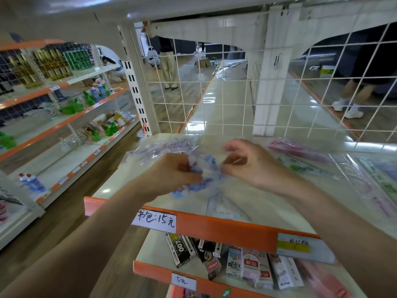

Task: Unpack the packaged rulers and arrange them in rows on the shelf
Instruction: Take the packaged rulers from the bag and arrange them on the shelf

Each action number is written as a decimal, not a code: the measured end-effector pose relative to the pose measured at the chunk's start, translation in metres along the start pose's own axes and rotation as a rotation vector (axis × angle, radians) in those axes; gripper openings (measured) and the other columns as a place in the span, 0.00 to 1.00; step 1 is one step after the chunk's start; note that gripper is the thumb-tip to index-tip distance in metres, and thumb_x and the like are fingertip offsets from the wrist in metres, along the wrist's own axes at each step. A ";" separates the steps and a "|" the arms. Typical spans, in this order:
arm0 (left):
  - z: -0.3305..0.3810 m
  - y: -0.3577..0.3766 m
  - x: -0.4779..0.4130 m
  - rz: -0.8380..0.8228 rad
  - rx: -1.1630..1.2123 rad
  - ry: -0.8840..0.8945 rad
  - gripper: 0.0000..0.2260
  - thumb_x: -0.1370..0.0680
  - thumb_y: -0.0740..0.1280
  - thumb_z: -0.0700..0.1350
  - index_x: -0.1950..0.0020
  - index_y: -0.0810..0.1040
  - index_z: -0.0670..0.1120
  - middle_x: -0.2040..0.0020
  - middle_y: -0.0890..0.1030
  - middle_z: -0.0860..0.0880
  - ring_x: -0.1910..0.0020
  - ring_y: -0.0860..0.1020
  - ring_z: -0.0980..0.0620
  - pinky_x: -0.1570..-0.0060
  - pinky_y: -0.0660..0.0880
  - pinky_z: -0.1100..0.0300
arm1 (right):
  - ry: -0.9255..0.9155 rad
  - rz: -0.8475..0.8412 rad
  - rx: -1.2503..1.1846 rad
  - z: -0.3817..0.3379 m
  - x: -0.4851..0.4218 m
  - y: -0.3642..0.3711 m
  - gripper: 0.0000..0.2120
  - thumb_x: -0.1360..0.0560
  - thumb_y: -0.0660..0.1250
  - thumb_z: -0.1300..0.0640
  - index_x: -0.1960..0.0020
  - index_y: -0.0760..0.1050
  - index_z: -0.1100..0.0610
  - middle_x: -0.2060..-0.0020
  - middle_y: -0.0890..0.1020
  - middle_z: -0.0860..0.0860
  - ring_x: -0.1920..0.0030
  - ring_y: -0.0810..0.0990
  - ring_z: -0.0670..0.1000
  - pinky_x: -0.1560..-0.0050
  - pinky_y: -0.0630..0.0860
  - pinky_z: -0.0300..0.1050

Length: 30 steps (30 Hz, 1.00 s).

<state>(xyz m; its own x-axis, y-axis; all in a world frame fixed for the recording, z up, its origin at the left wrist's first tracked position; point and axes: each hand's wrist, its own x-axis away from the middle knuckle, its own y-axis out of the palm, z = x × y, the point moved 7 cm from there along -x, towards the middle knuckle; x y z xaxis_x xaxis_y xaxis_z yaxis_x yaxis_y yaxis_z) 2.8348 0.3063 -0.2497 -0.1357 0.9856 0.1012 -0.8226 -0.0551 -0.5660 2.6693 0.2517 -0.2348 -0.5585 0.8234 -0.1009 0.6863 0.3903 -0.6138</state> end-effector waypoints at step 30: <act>0.013 0.051 -0.026 0.077 1.060 -0.153 0.06 0.22 0.63 0.37 0.48 0.78 0.39 0.59 0.83 0.41 0.64 0.82 0.47 0.61 0.81 0.53 | 0.177 0.103 -0.223 0.041 0.030 -0.022 0.04 0.24 0.67 0.57 0.55 0.80 0.51 0.61 0.80 0.48 0.61 0.76 0.45 0.58 0.72 0.38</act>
<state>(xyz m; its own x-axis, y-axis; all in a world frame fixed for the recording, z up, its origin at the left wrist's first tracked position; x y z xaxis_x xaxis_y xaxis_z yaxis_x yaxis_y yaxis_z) 2.7894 0.2754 -0.2705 -0.2150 0.9471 0.2383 -0.8585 -0.2996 0.4162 2.6184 0.2509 -0.2561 -0.4040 0.9147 -0.0039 0.8314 0.3655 -0.4185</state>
